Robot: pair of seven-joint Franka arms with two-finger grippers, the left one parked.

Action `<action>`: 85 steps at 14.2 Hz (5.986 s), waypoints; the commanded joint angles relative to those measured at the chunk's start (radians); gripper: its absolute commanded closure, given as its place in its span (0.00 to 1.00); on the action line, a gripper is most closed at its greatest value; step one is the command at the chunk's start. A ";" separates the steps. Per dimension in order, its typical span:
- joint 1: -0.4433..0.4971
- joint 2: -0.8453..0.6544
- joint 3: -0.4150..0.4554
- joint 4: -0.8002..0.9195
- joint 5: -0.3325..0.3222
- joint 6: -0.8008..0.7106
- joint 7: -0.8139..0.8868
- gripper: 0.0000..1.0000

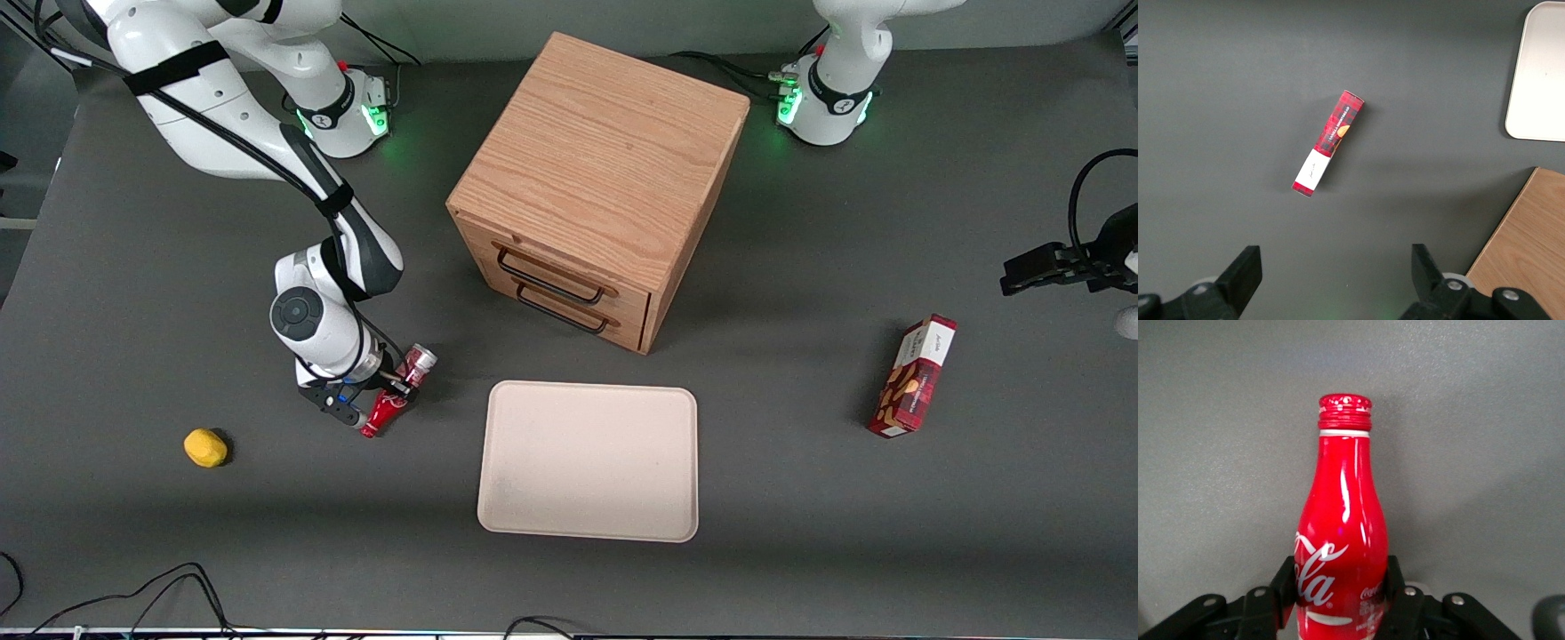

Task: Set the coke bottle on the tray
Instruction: 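Close the right gripper around the red bottle, then lift the bottle and swing it upright with the right gripper, then carry the upright bottle over the white tray and lower it, then open the right gripper and raise it away from the bottle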

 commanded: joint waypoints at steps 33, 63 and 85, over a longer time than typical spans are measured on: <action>0.095 0.172 0.026 1.058 0.126 -0.906 -0.367 1.00; 0.283 0.562 -0.064 1.022 0.063 -0.373 -0.389 0.00; 0.068 -0.240 -0.001 0.377 0.079 -0.724 -0.392 0.00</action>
